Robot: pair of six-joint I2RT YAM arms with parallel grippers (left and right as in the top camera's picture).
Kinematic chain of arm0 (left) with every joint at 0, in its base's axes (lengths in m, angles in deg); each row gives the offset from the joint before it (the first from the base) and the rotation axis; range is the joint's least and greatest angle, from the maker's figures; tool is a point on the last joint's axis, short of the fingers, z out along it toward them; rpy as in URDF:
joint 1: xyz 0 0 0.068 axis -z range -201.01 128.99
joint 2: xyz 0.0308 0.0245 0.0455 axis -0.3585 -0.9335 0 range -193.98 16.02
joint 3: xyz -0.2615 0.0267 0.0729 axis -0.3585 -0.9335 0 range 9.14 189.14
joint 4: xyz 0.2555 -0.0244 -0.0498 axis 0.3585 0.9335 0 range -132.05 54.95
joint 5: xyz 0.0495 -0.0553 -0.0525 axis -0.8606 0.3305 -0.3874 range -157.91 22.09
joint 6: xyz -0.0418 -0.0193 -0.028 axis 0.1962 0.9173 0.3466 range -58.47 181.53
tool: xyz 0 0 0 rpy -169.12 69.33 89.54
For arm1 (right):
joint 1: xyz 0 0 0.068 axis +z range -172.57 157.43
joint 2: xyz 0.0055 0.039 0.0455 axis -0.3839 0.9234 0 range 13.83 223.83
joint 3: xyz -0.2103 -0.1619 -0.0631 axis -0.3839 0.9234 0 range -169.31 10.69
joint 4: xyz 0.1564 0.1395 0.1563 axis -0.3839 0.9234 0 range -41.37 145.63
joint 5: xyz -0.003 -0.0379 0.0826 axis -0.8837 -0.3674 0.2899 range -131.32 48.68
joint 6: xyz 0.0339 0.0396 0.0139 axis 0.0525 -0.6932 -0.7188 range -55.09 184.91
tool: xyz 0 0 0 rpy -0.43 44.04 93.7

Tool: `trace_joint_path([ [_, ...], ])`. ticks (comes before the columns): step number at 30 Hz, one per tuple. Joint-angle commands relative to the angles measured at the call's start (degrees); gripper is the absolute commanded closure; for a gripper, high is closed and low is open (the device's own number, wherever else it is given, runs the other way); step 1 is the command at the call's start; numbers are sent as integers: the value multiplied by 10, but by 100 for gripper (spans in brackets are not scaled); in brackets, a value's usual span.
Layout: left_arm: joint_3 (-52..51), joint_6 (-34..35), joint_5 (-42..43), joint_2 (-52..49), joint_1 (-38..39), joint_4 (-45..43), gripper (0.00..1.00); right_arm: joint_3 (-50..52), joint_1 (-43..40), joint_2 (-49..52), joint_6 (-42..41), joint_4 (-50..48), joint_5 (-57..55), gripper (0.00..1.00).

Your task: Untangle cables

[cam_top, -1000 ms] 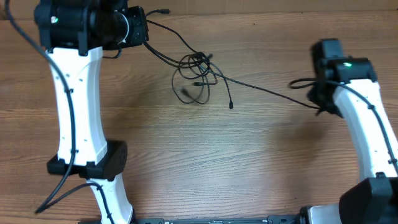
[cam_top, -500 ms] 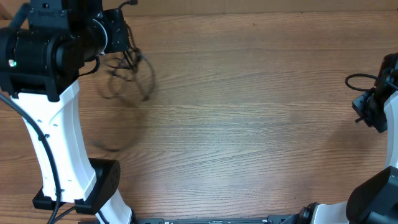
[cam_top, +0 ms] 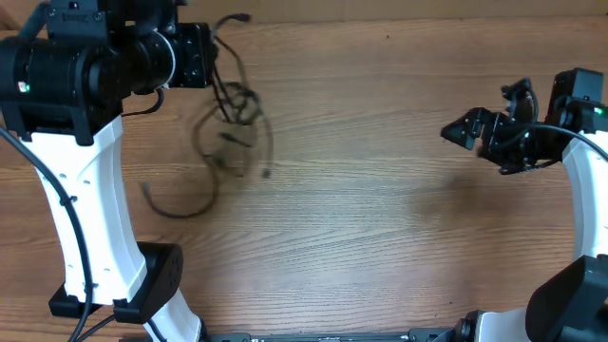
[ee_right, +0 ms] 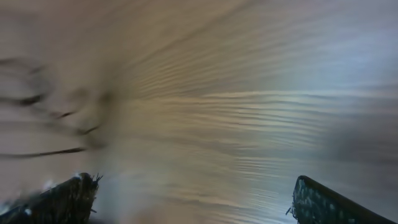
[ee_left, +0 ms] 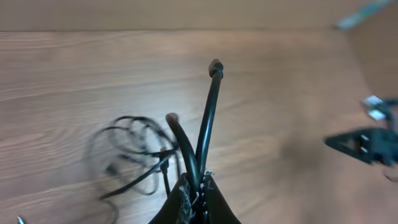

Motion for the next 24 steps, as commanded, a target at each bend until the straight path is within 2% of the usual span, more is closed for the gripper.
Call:
trace_joint_path([
  [1,-10,-45,110,-8,-1,-4,96,3,27,-12,105,14,174,0],
  [7,-14,-44,214,-63,-1,-6,96,3,112,-12,159,35,268,0],
  [12,-14,-28,231,-107,0,-7,96,3,180,-12,185,28,341,0],
  [18,-14,-21,291,-140,14,-17,96,3,273,-12,184,-12,344,0],
  [22,-14,29,289,-142,26,-35,96,3,331,-12,175,-67,316,0],
  [24,-14,56,289,-141,33,-41,96,3,352,-12,133,-97,266,0],
])
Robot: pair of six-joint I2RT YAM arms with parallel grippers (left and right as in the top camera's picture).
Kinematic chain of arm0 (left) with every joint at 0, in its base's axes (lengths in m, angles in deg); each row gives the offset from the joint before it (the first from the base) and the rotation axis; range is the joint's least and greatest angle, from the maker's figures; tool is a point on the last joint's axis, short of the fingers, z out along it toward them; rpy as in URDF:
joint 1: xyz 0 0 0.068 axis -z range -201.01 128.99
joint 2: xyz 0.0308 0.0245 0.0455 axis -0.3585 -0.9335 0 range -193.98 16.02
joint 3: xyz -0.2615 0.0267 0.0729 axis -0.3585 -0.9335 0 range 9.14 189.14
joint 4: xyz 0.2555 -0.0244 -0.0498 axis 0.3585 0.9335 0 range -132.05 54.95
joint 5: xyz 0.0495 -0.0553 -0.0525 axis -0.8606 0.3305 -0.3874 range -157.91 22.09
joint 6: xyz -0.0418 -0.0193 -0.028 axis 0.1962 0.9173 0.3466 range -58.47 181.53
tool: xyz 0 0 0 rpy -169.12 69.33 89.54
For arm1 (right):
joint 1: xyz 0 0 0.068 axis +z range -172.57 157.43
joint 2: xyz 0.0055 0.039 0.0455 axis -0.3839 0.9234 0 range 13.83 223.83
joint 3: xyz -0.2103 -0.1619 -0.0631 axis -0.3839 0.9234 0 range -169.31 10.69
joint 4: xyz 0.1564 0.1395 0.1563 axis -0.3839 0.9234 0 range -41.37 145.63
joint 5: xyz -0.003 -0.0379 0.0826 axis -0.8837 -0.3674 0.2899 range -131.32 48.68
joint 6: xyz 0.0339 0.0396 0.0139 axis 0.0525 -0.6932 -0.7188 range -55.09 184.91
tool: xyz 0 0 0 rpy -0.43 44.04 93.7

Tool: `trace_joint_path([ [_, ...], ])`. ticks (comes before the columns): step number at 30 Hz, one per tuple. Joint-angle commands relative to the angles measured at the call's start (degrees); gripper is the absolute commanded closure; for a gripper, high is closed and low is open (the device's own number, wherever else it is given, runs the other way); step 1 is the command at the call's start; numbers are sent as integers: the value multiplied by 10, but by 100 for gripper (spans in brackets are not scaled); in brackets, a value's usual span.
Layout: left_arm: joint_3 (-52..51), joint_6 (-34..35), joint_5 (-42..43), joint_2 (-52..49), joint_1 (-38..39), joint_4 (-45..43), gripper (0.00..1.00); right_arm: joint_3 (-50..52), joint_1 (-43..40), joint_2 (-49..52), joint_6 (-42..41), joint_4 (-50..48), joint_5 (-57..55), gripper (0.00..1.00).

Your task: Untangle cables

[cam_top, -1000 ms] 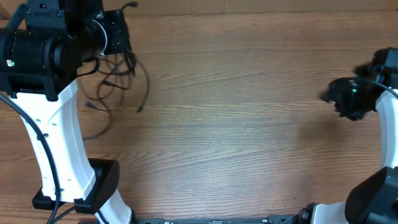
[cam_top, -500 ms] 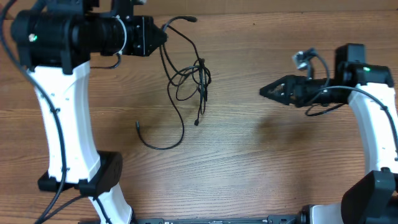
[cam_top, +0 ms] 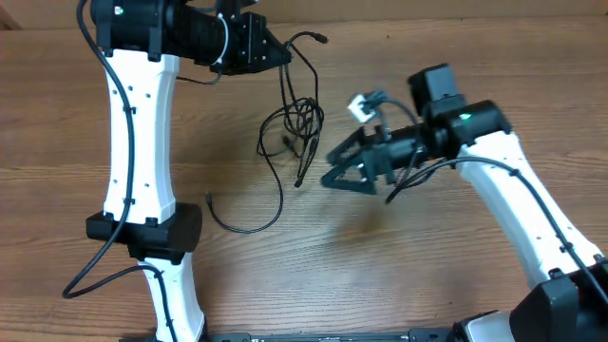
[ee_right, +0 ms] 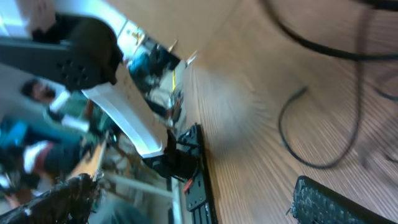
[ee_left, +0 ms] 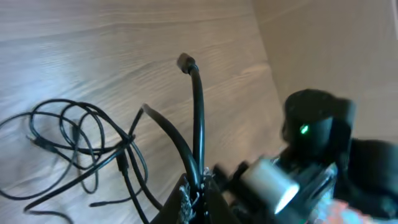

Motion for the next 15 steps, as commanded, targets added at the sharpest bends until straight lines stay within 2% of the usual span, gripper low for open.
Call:
trace_joint_path([
  [1,3,72,33,7,19,-8,96,3,42,-12,-102,-55,-129,0],
  [3,3,78,33,8,26,-8,96,3,58,-12,-165,-77,-228,0],
  [5,4,78,35,8,33,-8,96,3,71,-12,-191,-85,-298,0],
  [9,4,78,56,9,34,-9,96,3,79,-12,-206,-90,-367,0],
  [15,22,78,56,9,28,-19,96,3,80,-12,-326,-115,-513,0],
])
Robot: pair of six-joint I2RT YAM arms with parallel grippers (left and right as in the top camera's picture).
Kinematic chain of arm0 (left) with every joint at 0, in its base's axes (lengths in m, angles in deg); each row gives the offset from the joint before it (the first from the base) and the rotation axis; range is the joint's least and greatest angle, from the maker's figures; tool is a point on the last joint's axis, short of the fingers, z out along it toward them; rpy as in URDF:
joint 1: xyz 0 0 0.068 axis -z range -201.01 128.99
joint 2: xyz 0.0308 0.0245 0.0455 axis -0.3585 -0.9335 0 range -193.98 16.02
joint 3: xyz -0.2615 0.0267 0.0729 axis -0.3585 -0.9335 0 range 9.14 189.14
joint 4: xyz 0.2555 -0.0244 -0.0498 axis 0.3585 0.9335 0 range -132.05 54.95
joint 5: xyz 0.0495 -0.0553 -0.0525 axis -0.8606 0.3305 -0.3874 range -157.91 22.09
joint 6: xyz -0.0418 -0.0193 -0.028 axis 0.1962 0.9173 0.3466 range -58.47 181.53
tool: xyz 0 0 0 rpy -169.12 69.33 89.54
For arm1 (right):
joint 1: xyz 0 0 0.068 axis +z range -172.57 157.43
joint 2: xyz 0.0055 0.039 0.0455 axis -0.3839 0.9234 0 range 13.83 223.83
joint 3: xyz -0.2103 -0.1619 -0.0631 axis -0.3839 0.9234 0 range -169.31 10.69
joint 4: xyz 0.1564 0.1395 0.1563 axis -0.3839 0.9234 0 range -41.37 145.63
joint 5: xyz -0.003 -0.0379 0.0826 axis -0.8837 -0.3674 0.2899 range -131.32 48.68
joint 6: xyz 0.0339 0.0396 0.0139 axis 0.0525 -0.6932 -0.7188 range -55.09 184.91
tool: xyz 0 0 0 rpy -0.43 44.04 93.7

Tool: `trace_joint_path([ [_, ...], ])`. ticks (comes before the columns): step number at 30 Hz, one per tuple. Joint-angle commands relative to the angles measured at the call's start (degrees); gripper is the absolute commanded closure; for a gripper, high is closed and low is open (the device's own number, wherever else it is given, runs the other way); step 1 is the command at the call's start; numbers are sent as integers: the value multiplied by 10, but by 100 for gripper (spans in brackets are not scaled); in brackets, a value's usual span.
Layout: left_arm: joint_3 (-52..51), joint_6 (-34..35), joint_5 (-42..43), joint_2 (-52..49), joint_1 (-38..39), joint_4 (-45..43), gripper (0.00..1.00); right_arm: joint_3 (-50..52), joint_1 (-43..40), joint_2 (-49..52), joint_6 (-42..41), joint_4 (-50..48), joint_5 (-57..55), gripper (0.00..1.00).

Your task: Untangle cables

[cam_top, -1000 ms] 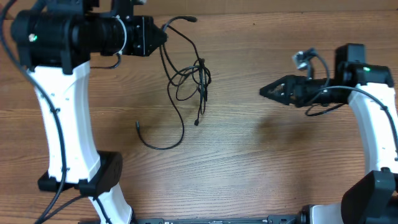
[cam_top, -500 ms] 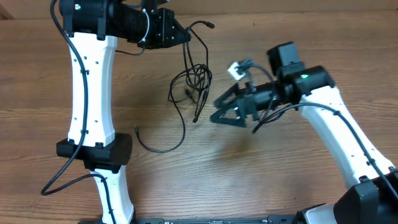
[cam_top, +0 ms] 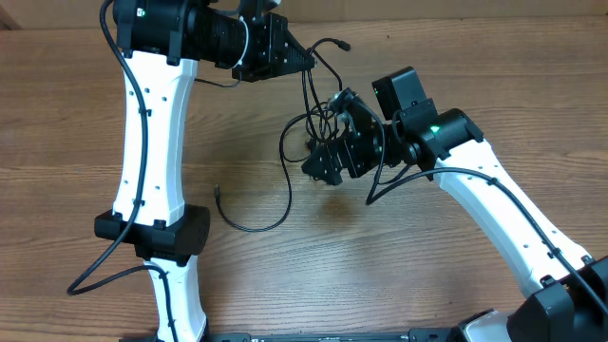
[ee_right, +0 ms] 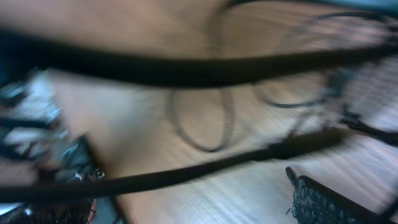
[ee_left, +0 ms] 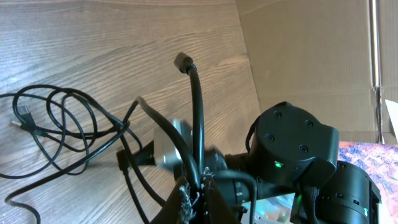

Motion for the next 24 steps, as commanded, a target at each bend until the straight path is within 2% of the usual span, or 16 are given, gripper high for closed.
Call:
trace_joint_path([
  [1,24,8,17,9,-4,-15,96,2,2,-12,-103,-11,-150,0],
  [7,34,32,-61,9,-4,-27,96,2,23,-12,-149,-19,-231,0],
  [14,34,31,-68,9,3,-27,96,2,29,-12,-157,-55,-283,0],
  [22,34,35,-30,9,10,-28,96,3,29,0,-174,-82,-276,0],
  [23,34,35,-26,9,12,-28,96,3,29,6,-182,-82,-277,1],
  [24,34,35,-23,9,12,-29,96,3,29,12,-186,-82,-275,6],
])
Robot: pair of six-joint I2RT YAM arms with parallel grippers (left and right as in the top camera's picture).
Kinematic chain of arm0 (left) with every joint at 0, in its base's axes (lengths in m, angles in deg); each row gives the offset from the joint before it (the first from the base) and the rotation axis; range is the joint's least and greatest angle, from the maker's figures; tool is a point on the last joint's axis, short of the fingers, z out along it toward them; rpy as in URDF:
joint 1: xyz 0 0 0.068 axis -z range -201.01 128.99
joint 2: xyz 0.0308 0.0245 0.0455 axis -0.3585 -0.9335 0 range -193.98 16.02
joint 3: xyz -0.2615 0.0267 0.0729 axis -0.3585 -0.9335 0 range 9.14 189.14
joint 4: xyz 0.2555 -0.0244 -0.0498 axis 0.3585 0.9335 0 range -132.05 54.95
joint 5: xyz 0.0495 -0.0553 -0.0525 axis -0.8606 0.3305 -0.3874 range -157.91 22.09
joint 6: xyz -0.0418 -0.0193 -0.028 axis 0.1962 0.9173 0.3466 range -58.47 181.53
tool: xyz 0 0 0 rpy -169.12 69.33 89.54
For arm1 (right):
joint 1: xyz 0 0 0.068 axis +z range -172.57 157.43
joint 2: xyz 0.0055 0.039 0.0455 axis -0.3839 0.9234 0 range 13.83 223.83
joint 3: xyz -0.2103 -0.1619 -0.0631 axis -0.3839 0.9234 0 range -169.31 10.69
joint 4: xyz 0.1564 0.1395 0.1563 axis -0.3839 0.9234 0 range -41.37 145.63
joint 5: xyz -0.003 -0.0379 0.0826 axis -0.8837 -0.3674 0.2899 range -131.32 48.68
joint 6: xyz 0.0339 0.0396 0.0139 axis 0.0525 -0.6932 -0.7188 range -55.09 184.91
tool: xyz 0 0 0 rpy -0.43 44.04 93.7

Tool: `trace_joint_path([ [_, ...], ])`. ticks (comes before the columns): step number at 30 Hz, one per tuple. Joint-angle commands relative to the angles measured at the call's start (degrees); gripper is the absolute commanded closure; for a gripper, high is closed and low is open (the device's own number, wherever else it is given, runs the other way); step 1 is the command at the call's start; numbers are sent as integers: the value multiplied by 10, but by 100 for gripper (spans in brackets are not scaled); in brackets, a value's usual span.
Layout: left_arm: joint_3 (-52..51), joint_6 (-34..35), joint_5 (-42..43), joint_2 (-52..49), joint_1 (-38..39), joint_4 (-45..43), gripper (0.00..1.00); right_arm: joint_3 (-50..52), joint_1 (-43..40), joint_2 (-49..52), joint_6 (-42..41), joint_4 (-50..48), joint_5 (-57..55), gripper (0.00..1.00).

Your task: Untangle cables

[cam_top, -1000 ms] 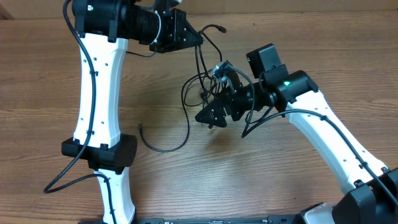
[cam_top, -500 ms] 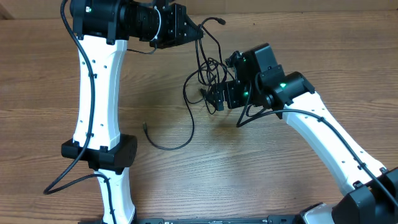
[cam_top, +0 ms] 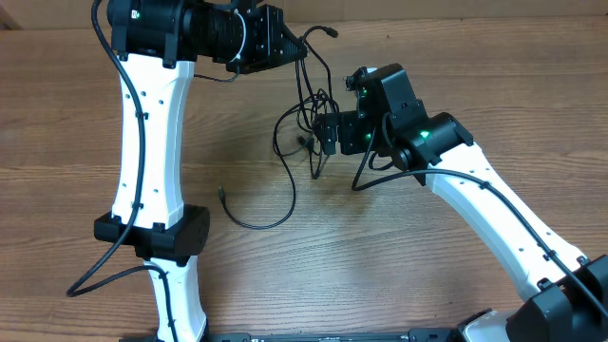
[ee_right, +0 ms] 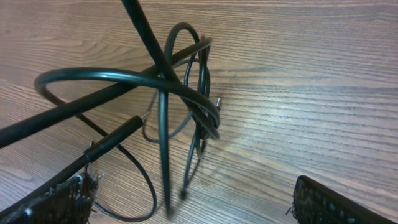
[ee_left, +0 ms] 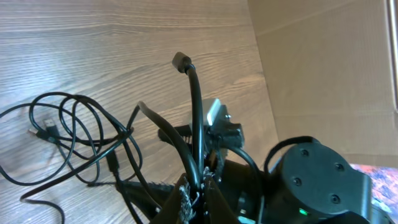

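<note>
A bundle of thin black cables (cam_top: 306, 103) hangs from my left gripper (cam_top: 288, 43), which is shut on two thicker strands high above the table's far side. In the left wrist view the left gripper (ee_left: 199, 184) pinches those strands, whose plug ends (ee_left: 181, 61) stick up past the fingers, and tangled loops (ee_left: 68, 130) dangle over the wood. My right gripper (cam_top: 331, 129) is open just right of the hanging bundle. Through the right wrist view its fingers (ee_right: 65, 198) stand wide apart, with crossed cable loops (ee_right: 171, 93) ahead of the right gripper (ee_right: 193, 186) and nothing clamped.
One cable tail (cam_top: 258, 218) curves across the wooden table (cam_top: 427, 266) below the bundle, ending near the left arm's white column (cam_top: 147, 142). The right arm (cam_top: 494, 209) stretches in from the lower right. A cardboard wall (ee_left: 323, 68) backs the table.
My right gripper has moved up and slightly right, from below the bundle to beside it. My left gripper has shifted a little left with the cables still in it.
At first my left gripper held the cables at the far left while my right gripper stood at the right edge. Then the left gripper was further right with the bundle, and the open right gripper was near the middle. Now the right gripper is open beside the hanging tangle.
</note>
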Motion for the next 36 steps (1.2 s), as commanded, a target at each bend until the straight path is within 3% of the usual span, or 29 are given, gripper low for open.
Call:
trace_joint_path([
  [1,14,4,34,9,9,-5,96,3,0,18,-23,-5,-4,20],
  [4,14,4,34,9,9,-5,96,3,0,35,-23,-4,0,82],
  [5,14,4,34,9,8,-5,96,3,0,37,-23,-4,0,96],
  [8,14,-12,23,9,6,-5,96,1,-1,35,-22,0,-5,96],
  [14,14,-17,-180,9,-16,24,96,-36,-23,-21,-22,72,-121,96],
  [17,14,-17,-239,9,-32,40,96,-58,-45,-64,-22,110,-191,96],
  [21,14,-2,-294,9,-70,57,96,-82,-98,-144,-22,144,-255,96],
  [27,14,2,-326,9,-116,62,96,-110,-194,-247,-5,148,-264,96],
  [36,14,2,-392,9,-165,64,96,-156,-291,-330,51,149,-339,96],
])
